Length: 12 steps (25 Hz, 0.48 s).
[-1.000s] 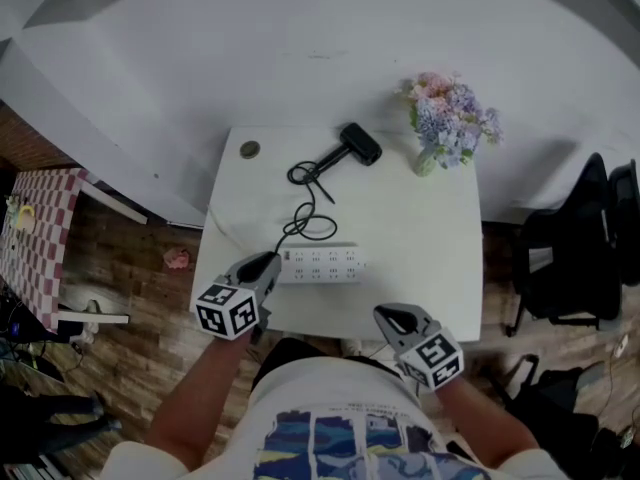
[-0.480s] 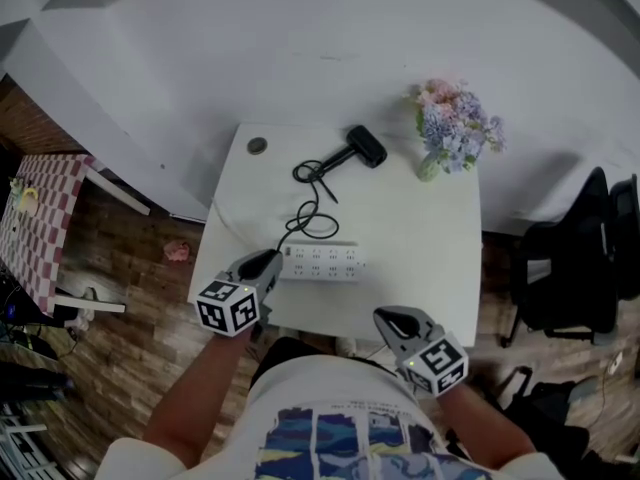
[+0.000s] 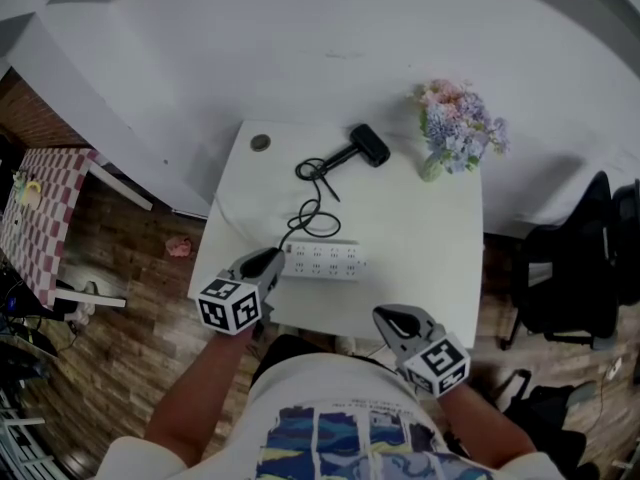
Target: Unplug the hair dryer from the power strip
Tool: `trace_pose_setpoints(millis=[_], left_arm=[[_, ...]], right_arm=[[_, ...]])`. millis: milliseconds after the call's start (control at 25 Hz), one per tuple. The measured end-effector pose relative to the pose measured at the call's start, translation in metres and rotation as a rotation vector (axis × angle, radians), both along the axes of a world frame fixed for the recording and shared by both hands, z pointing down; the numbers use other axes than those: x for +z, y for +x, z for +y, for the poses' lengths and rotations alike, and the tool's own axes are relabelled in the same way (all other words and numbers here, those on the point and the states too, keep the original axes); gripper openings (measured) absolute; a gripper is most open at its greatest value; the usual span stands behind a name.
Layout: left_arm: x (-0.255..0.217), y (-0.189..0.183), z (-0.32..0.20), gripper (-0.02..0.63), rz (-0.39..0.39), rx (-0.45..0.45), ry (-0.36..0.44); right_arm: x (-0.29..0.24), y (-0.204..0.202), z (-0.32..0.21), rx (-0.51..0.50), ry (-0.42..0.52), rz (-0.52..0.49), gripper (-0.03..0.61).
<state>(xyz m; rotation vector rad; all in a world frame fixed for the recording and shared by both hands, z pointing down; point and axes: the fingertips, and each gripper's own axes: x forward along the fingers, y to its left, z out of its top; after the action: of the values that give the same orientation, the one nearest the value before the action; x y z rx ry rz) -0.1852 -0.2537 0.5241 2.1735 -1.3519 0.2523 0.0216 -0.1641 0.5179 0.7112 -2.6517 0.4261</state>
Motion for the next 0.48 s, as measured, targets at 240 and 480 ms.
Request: trace_pose_setpoints(millis=[240,480], left_arm=[[0.000,0.003,-0.001,0.049,-0.003,-0.003,0.003],[0.000,0.002,-0.001,0.049,-0.002,-0.007,0.002]], right_arm=[[-0.006,-0.002,-0.002,-0.015,0.012,-0.018,-0.003],[-0.016,-0.010,-0.001,0.003,-0.036,-0.015,-0.003]])
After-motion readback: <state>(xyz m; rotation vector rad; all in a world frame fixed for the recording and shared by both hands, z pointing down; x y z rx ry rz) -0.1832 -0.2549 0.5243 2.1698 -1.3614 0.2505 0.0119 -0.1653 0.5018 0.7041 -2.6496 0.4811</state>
